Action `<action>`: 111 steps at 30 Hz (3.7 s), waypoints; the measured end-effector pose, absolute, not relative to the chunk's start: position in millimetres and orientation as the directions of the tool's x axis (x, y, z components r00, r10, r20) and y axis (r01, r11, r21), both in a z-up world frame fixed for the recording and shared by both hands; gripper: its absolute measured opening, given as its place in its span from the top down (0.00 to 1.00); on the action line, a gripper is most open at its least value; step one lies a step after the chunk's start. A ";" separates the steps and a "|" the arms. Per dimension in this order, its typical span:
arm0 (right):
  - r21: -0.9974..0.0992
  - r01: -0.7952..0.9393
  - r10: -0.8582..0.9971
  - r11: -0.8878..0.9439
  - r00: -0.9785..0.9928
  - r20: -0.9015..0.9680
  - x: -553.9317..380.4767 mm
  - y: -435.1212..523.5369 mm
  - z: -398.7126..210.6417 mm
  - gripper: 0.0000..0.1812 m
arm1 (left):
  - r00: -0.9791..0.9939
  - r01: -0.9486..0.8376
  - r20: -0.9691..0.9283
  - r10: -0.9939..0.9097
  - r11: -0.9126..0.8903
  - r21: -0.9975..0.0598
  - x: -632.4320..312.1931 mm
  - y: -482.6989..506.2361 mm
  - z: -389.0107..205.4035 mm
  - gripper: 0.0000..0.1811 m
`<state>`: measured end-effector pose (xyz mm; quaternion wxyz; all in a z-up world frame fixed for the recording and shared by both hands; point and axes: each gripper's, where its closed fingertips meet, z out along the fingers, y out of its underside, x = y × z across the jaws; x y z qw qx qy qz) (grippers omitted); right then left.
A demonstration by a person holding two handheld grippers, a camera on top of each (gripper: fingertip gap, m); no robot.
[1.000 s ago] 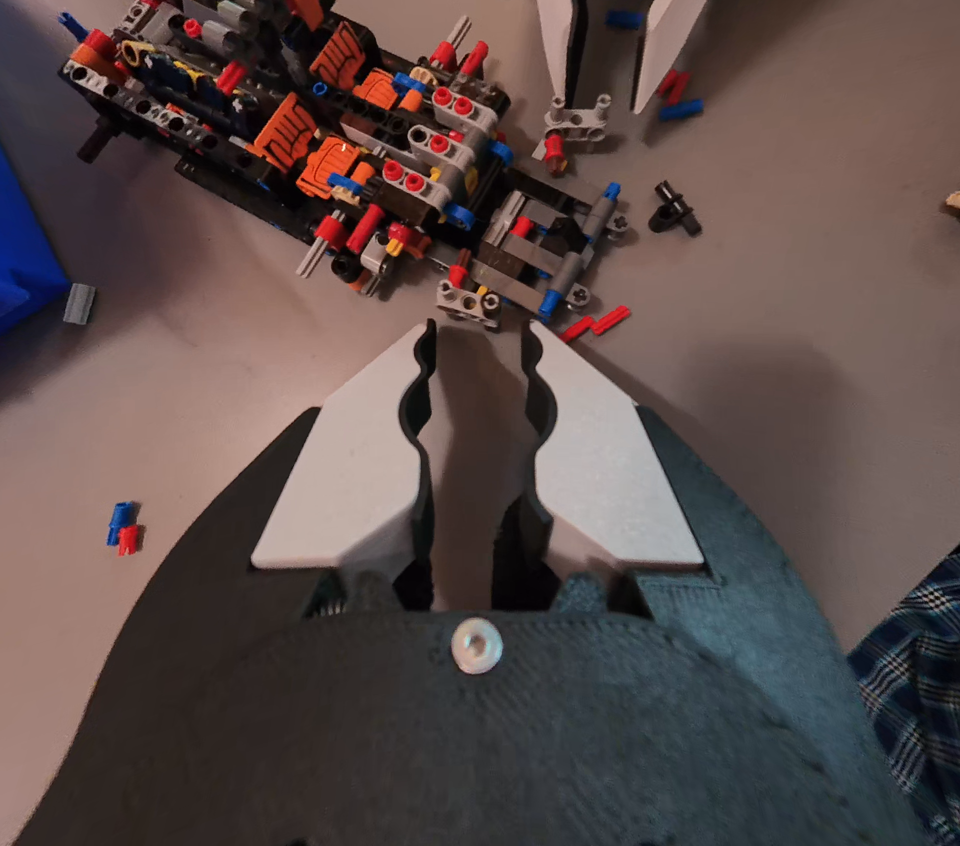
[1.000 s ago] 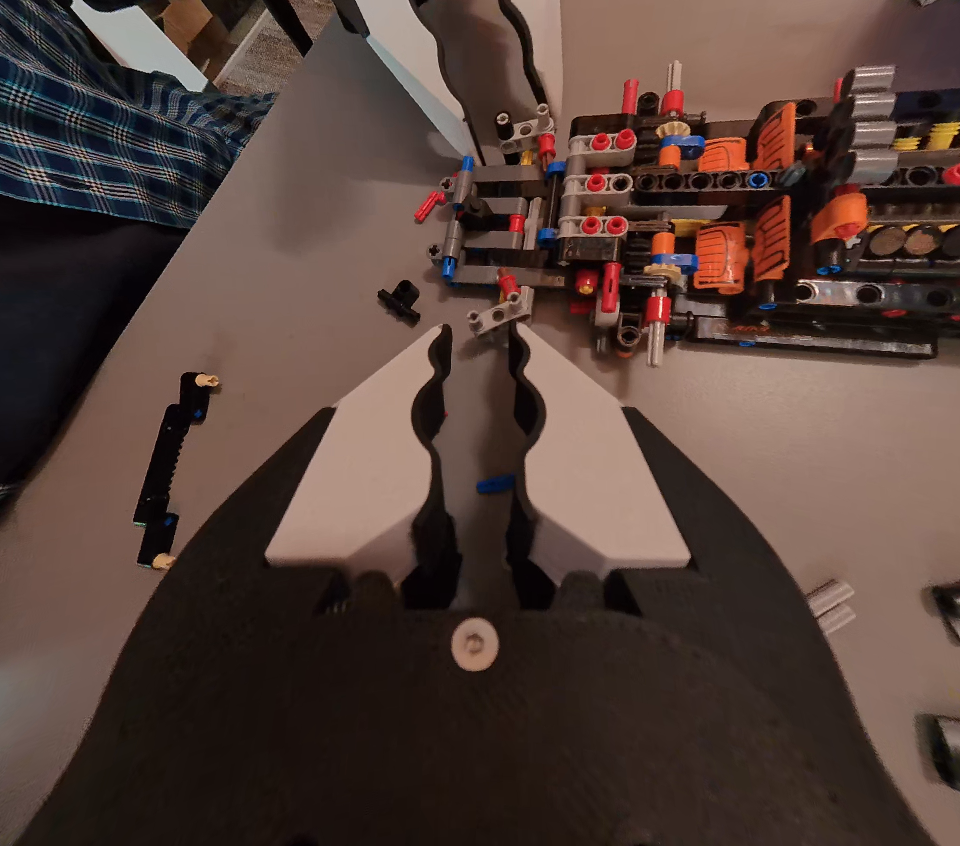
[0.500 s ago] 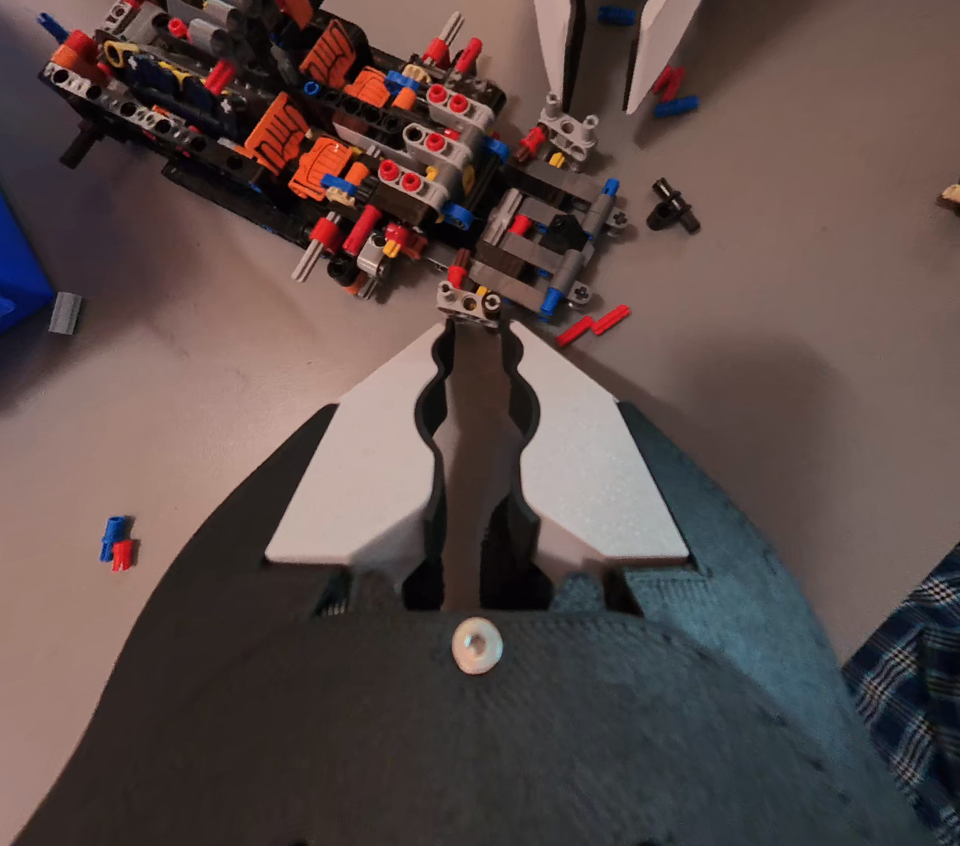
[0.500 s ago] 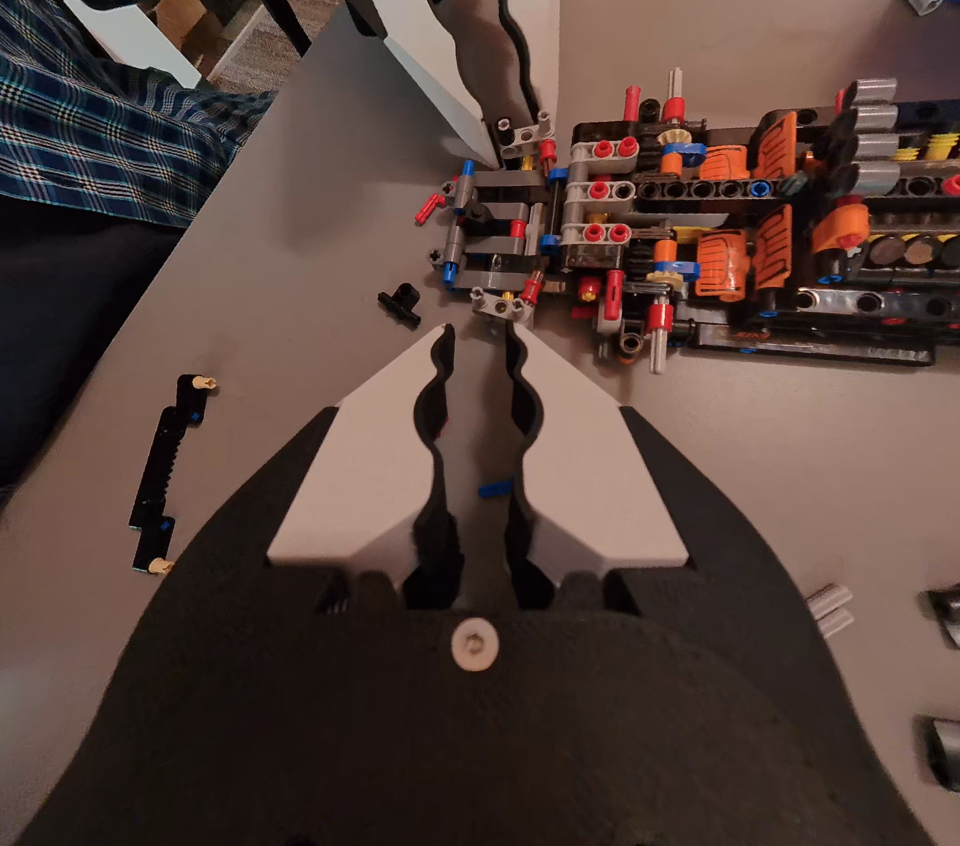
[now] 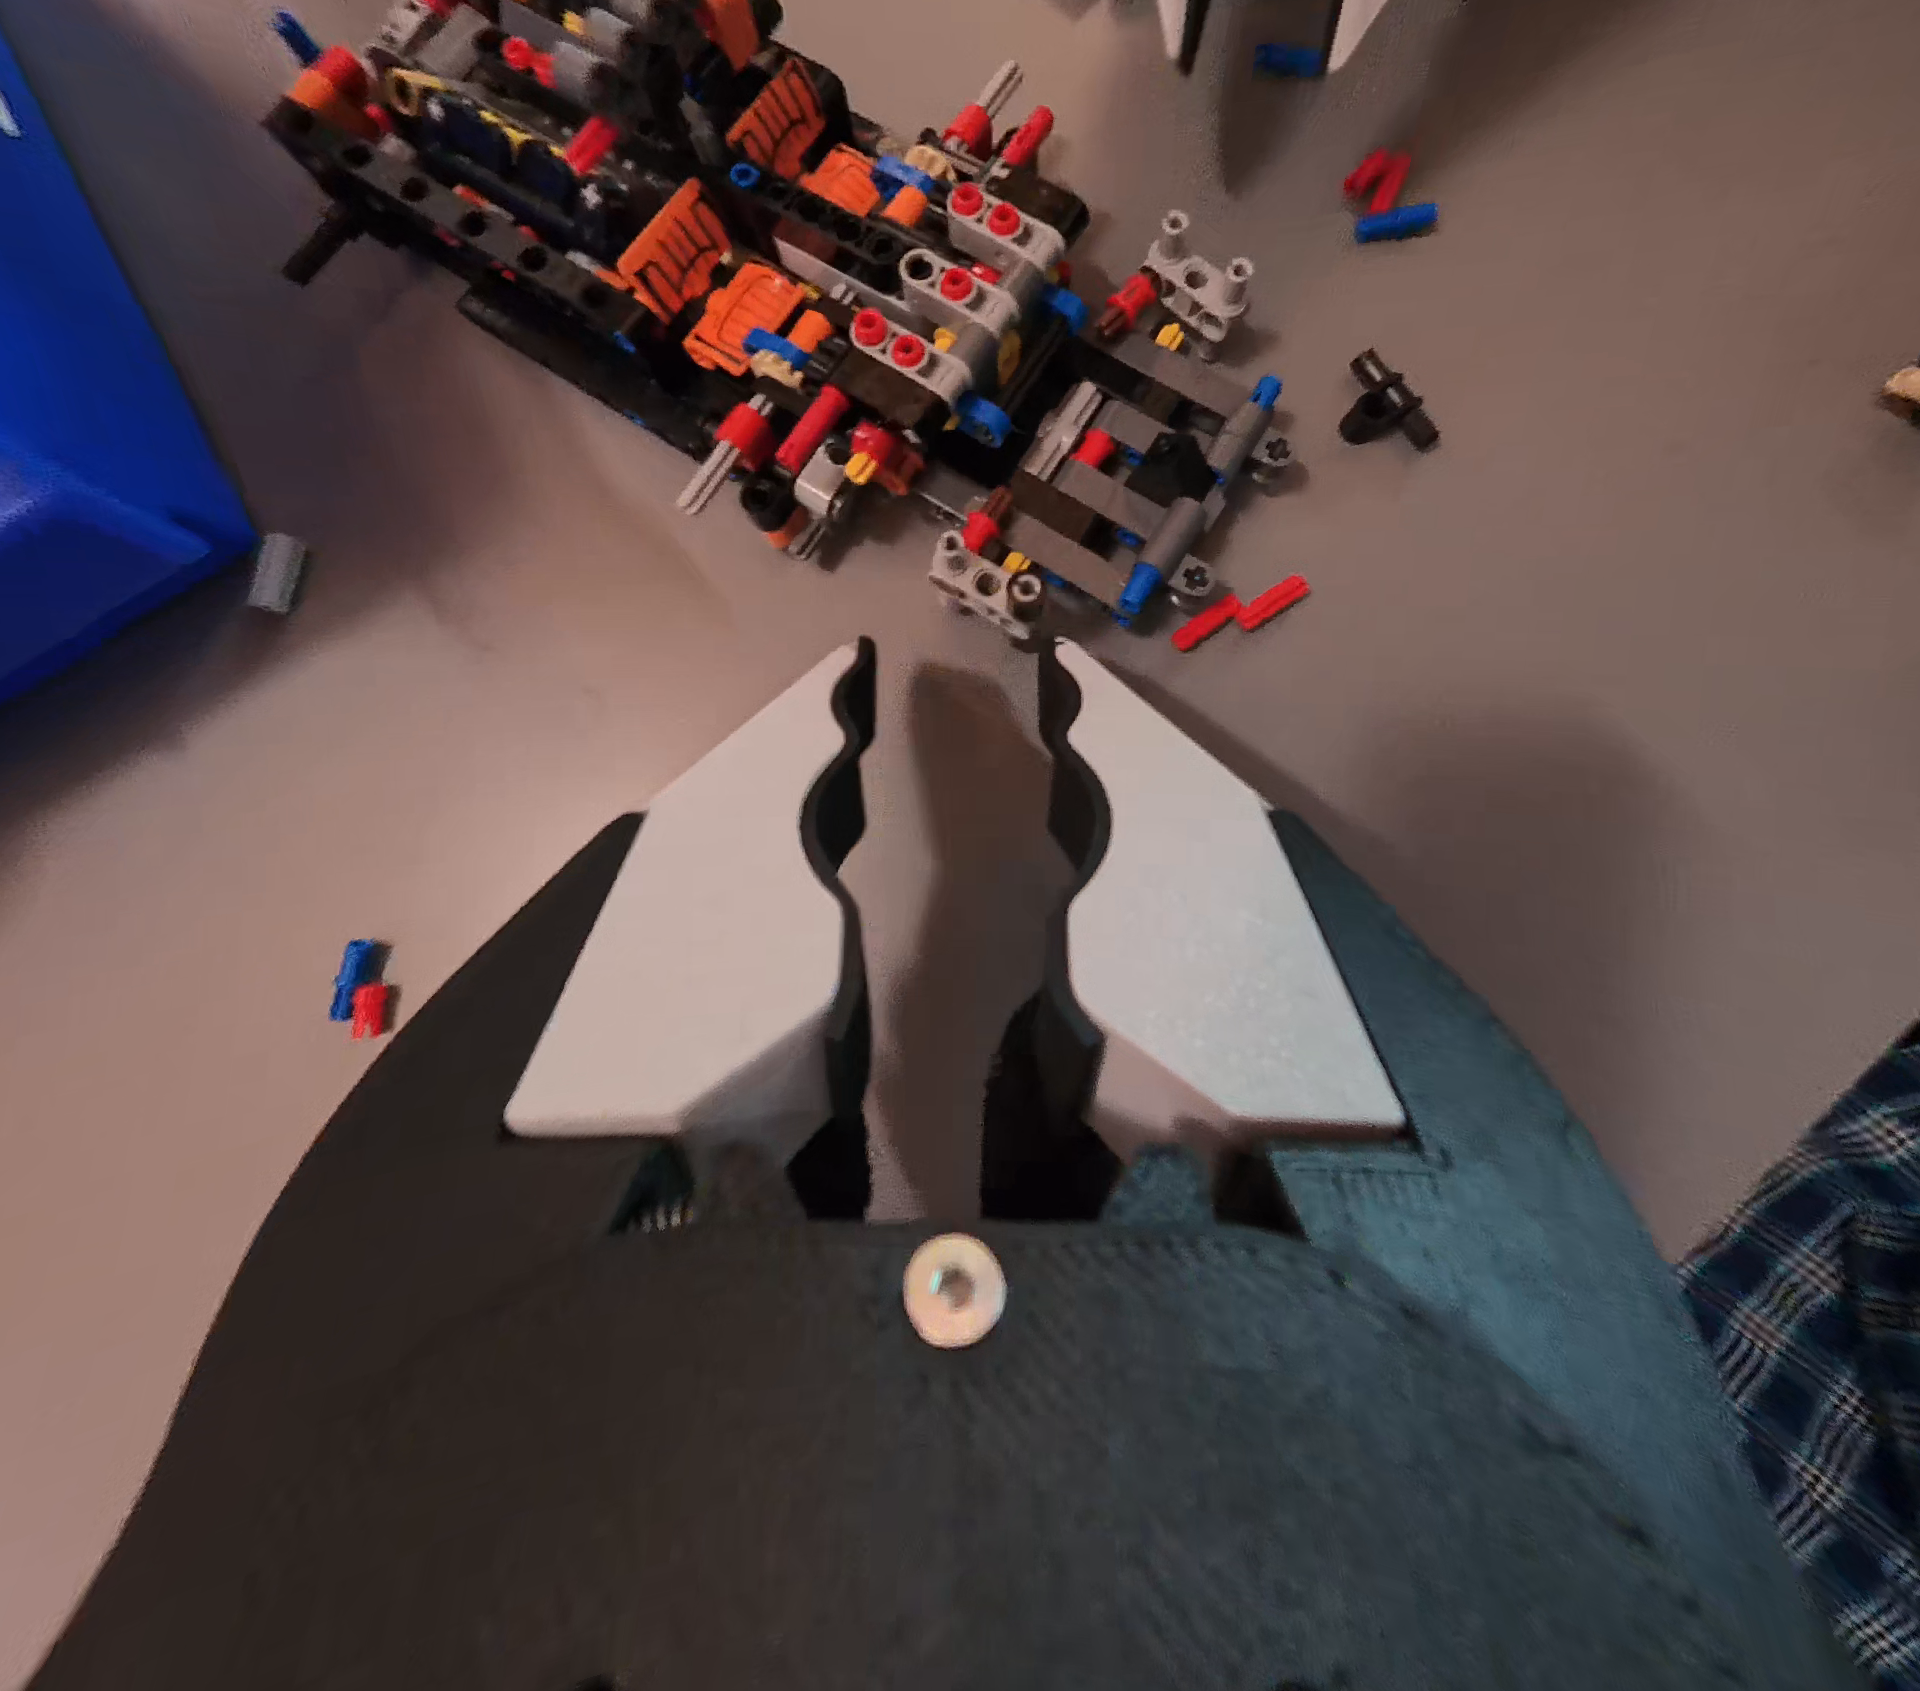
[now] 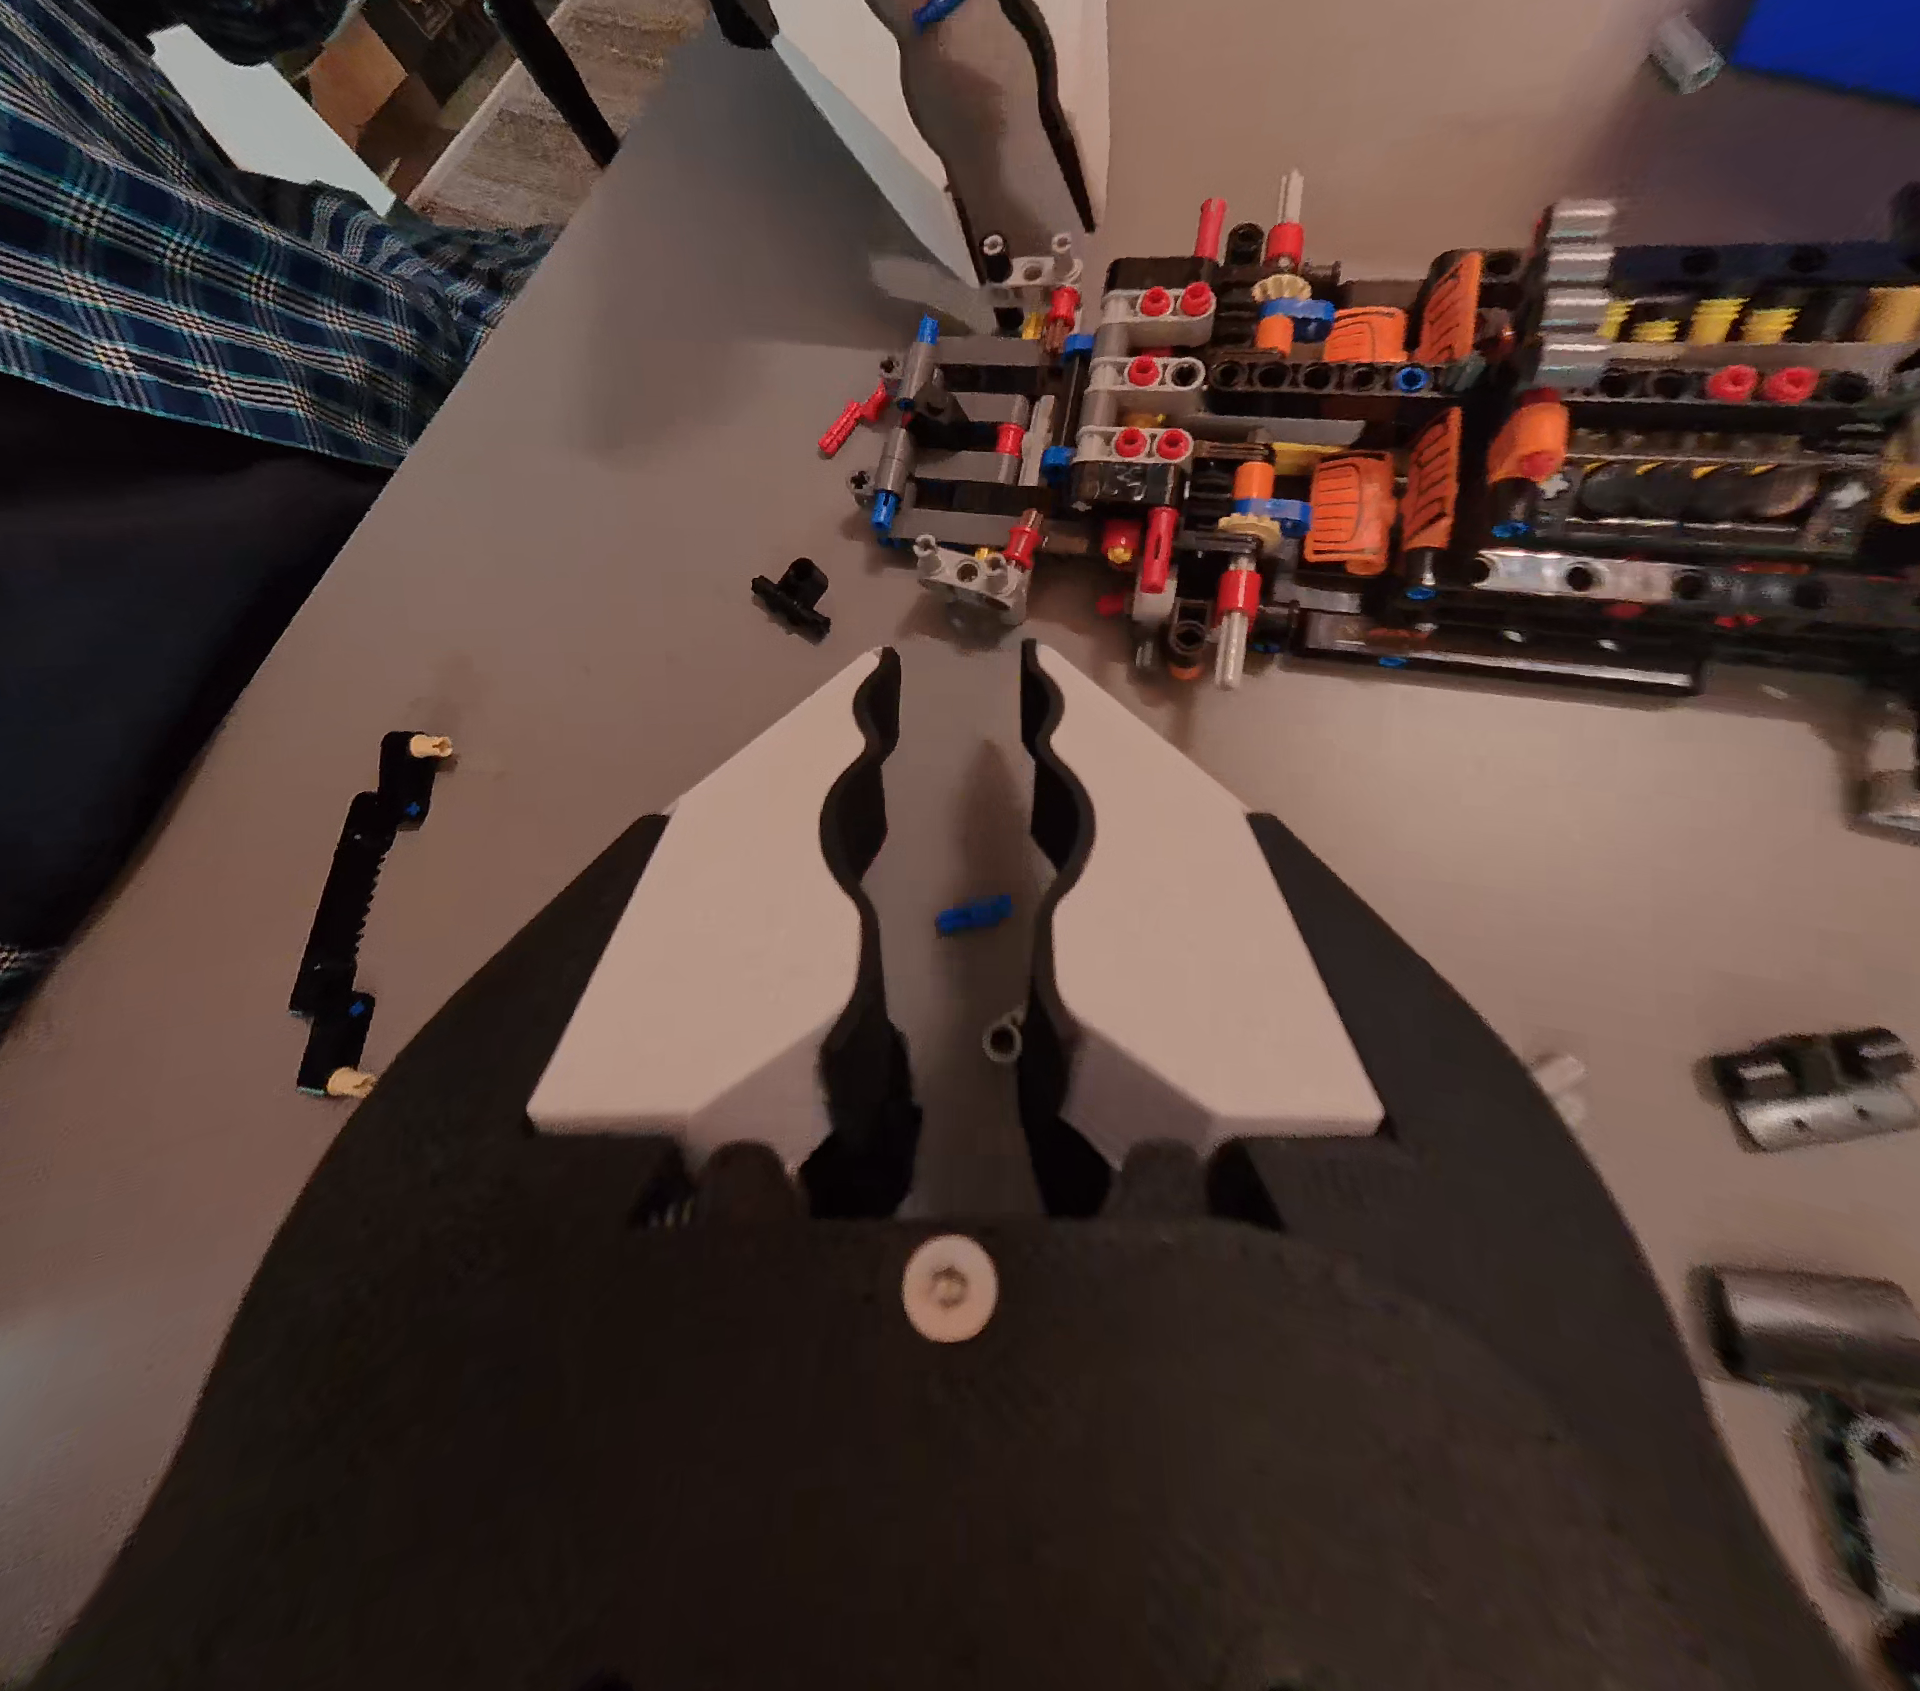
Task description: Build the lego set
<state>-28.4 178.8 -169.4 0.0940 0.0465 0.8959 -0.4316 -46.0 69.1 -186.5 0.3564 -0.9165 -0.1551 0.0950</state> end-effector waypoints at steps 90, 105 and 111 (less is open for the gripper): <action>-0.612 0.780 -0.021 0.133 -0.615 -0.788 53.7 148.0 -104.5 0.97 | 0.866 -0.253 -0.416 0.276 -0.477 -0.842 49.9 152.3 -114.3 0.88; -0.475 0.880 -0.230 -0.008 -0.464 -0.855 47.8 149.3 -90.0 0.97 | 0.774 -0.416 -0.571 0.273 -0.460 -0.784 47.9 157.6 -92.7 0.96; -0.456 0.890 -0.267 -0.004 -0.440 -0.857 51.4 148.3 -90.4 0.97 | 0.749 -0.453 -0.614 0.249 -0.485 -0.748 50.5 162.6 -95.0 0.97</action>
